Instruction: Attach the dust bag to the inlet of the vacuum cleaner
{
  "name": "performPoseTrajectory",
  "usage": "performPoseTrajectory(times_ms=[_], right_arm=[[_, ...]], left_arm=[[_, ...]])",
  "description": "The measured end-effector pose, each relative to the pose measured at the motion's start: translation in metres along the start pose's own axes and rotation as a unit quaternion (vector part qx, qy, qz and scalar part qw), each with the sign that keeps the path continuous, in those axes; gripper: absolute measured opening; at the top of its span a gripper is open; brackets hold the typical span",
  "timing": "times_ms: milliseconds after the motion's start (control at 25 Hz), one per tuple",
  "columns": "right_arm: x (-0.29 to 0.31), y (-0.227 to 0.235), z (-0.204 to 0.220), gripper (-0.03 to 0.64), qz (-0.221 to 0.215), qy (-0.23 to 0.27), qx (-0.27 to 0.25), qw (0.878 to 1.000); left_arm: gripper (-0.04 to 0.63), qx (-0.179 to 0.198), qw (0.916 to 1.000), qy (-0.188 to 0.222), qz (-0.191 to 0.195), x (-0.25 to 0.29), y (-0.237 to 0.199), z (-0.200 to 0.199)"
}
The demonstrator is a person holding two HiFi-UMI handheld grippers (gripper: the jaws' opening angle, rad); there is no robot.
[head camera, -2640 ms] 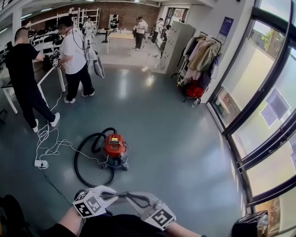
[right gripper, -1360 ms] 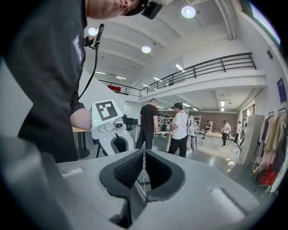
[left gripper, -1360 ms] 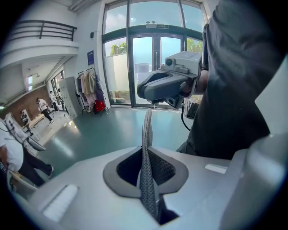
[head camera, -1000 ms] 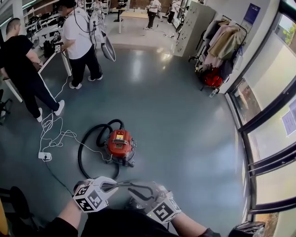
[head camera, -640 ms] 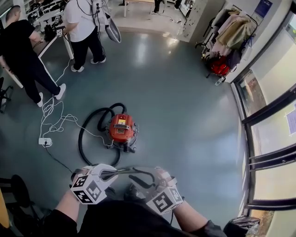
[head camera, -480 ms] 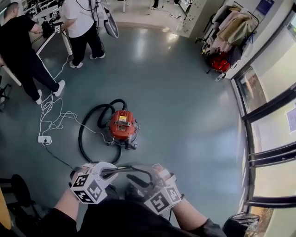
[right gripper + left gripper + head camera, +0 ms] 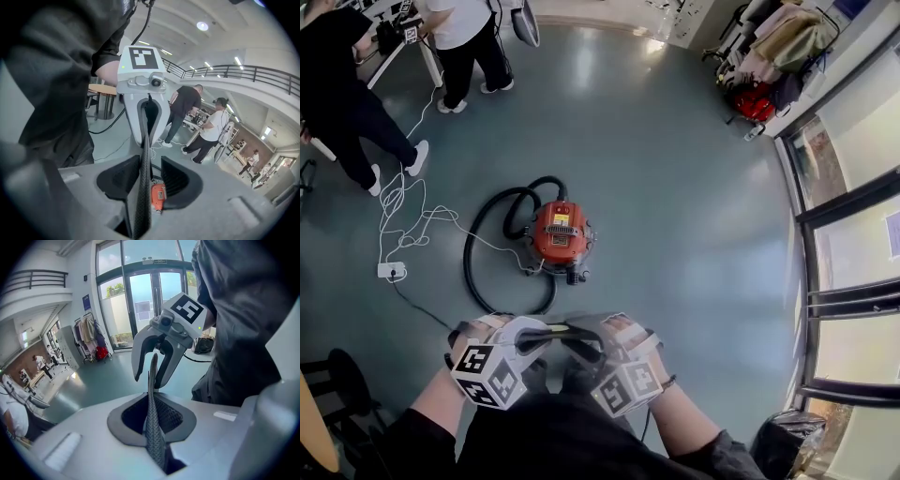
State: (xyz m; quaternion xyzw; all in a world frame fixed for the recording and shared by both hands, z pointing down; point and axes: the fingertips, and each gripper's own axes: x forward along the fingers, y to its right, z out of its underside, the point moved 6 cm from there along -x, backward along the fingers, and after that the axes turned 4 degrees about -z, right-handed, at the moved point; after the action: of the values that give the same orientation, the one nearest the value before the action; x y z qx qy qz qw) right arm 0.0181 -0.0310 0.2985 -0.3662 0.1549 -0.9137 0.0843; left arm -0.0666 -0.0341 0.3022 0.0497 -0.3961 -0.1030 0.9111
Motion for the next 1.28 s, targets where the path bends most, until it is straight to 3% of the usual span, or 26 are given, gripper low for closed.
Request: performPoseTrajectory(times_ms=[120, 560, 1280], right_arm=[[0.012, -0.002, 0.000, 0.054, -0.003, -0.003, -0.002, 1.000], [0.046, -0.009, 0.035, 0.055, -0.006, -0.009, 0.024, 1.000], [0.093, -0.029, 0.141, 0.055, -0.008, -0.008, 0.041, 0.999]], left_arm=[[0.043, 0.003, 0.9999, 0.007, 0.007, -0.001, -0.005, 0.009], [0.043, 0.006, 0.9996, 0.016, 0.023, 0.037, -0.009, 0.044], [0.043, 0.017, 0.9992, 0.024, 0.027, 0.145, -0.002, 0.094]])
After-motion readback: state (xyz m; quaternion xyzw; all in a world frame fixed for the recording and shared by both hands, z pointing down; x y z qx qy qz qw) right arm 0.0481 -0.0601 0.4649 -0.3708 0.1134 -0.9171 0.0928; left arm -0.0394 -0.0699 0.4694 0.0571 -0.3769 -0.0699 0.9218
